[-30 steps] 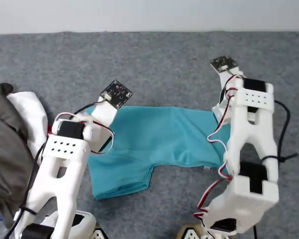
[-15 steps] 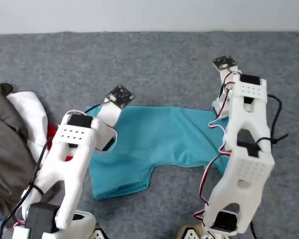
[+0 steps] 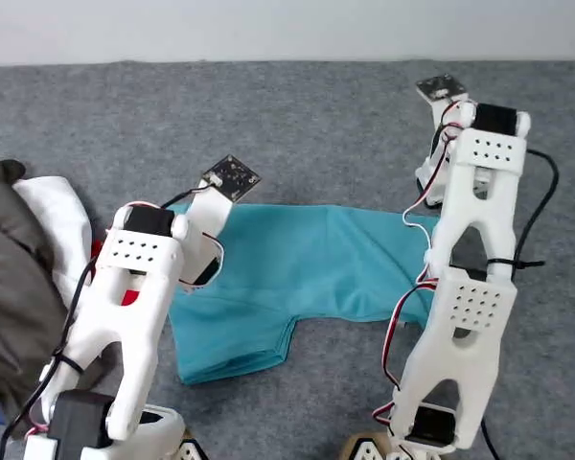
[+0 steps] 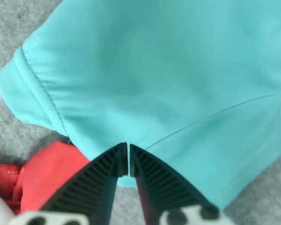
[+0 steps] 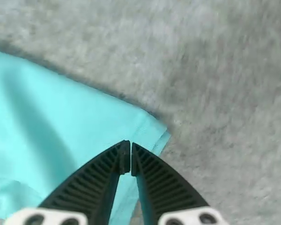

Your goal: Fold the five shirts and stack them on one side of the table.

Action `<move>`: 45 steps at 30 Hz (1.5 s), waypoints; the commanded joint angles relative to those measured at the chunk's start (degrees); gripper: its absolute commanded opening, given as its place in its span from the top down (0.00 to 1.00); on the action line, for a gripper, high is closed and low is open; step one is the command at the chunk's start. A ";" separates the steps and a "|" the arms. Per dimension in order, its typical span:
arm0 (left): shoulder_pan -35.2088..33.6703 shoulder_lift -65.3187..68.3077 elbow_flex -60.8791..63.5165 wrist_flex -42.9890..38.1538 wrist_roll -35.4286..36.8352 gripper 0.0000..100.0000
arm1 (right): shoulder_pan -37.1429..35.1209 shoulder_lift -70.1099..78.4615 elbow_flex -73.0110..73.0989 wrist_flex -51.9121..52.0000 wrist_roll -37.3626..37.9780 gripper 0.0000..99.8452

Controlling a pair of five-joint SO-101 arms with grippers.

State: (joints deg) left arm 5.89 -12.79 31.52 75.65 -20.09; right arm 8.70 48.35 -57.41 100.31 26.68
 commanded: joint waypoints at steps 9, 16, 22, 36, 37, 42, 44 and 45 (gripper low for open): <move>-0.35 -0.09 -2.42 0.70 0.18 0.98 | -0.66 -4.18 10.90 1.98 -5.10 0.99; -0.35 -0.09 -2.42 0.70 0.18 0.98 | 1.36 2.51 10.90 -6.64 -4.66 0.99; -0.35 -0.09 -2.42 0.79 0.09 0.98 | 2.33 4.88 10.90 -17.01 0.70 0.99; -0.35 -0.09 -2.42 1.32 0.09 0.98 | 0.13 3.47 -4.57 1.36 0.70 0.99; -0.35 -0.09 -2.42 1.41 0.09 0.98 | 0.22 3.47 -4.48 2.33 0.62 0.99; -0.35 -0.09 -2.42 1.49 0.09 0.98 | 1.89 5.49 -0.09 -1.89 0.97 0.99; -0.35 -0.09 -2.42 1.49 0.09 0.98 | 2.77 8.40 0.88 -5.49 1.58 0.99; -0.35 -0.09 -2.42 1.58 0.09 0.98 | 3.12 10.07 0.79 -7.34 2.55 0.99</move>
State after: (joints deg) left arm 5.89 -12.79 31.52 76.62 -20.09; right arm 10.11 56.79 -56.35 97.05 27.30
